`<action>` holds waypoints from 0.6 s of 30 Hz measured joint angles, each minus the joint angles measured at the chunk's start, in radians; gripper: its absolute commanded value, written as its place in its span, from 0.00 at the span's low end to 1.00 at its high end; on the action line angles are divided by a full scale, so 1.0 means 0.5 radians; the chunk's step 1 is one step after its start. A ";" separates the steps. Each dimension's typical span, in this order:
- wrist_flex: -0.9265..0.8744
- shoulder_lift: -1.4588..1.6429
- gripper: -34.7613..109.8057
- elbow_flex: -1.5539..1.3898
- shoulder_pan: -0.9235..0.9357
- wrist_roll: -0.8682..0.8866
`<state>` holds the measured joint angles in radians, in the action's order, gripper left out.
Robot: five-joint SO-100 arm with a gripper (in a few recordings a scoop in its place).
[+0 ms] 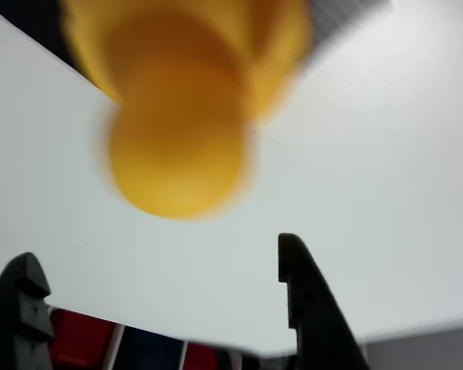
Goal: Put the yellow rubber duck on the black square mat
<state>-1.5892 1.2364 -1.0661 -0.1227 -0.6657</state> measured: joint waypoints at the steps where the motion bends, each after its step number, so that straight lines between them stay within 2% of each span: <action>1: -0.028 0.046 0.48 -0.034 0.000 0.000; 5: -0.089 0.270 0.48 -0.166 0.000 0.003; 11: -0.074 0.611 0.48 -0.411 0.000 0.310; 18: 0.322 0.908 0.42 -0.801 0.000 0.825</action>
<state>-1.4281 1.6904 -1.4665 -0.1227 -0.2531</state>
